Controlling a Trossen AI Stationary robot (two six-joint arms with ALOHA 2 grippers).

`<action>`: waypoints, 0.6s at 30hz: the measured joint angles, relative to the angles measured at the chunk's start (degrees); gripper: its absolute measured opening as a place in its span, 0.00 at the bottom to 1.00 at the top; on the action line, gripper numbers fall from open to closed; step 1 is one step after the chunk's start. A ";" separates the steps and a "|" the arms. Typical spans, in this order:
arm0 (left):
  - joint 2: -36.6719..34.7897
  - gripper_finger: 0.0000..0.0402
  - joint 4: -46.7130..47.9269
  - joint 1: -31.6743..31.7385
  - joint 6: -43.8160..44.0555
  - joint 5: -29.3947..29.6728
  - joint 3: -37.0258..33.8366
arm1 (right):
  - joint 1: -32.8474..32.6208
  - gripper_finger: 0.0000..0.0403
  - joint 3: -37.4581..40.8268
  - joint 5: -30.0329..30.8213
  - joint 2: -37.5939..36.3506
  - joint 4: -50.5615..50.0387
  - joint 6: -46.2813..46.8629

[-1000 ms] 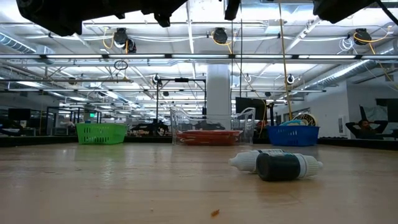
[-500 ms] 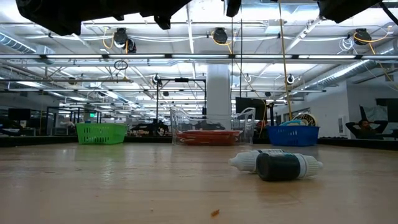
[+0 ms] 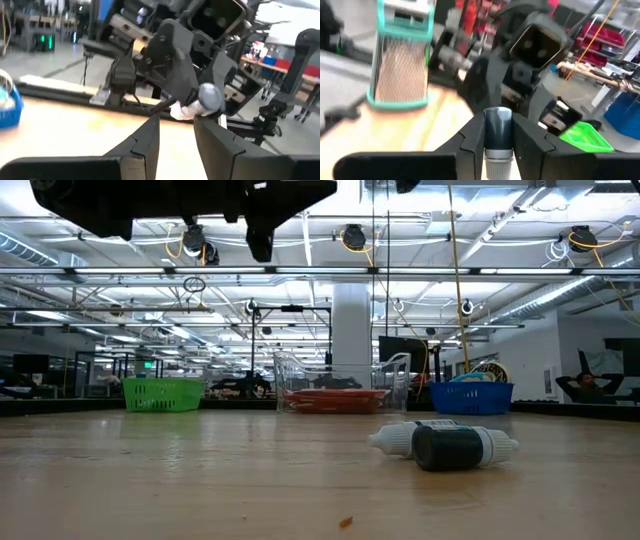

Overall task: Pick & Place Food Item
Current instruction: Put the blue food coloring bottle into the green bin

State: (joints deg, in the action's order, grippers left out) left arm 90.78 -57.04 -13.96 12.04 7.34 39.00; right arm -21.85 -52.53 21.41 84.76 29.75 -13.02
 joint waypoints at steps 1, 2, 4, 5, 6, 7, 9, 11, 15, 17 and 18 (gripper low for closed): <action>0.00 0.30 0.33 0.00 1.70 0.36 0.00 | 0.03 0.18 0.00 0.21 -0.52 -2.21 -0.95; 0.00 0.30 0.42 0.08 3.41 0.50 0.00 | 0.04 0.17 0.00 1.10 -0.89 -4.07 -1.87; 0.00 0.30 0.56 0.34 6.05 0.46 0.00 | -0.28 0.17 0.00 4.02 -1.17 -6.91 -3.67; 0.00 0.30 0.66 0.56 7.37 0.37 -0.02 | -0.43 0.17 -0.02 5.55 -1.17 -8.11 -4.66; 0.00 0.30 0.71 0.76 8.99 0.38 -0.06 | -0.65 0.18 -0.02 6.84 -1.17 -9.28 -5.84; 0.00 0.30 0.17 0.93 11.10 0.20 -0.07 | -0.82 0.18 -0.06 7.86 -1.16 -10.68 -7.00; -0.30 0.30 -1.40 1.50 15.48 0.44 0.17 | -1.11 0.19 0.17 10.62 -0.72 -14.55 -8.66; -0.35 0.31 -0.41 2.41 20.13 0.78 0.22 | -1.03 0.19 0.28 13.37 0.07 -16.42 -9.51; 0.00 0.37 3.69 4.03 24.68 0.58 0.02 | -1.09 0.18 0.02 20.04 1.06 -17.42 -13.32; 0.06 0.44 5.02 4.39 26.60 0.71 0.04 | -1.08 0.18 0.02 21.39 2.28 -17.48 -14.83; 0.42 0.47 5.85 4.56 27.54 1.27 0.04 | -1.03 0.19 0.04 22.43 2.70 -16.89 -15.50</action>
State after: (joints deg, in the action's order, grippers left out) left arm 91.21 -51.19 -9.39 39.57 8.61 39.05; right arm -22.88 -52.49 43.83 87.46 12.86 -28.52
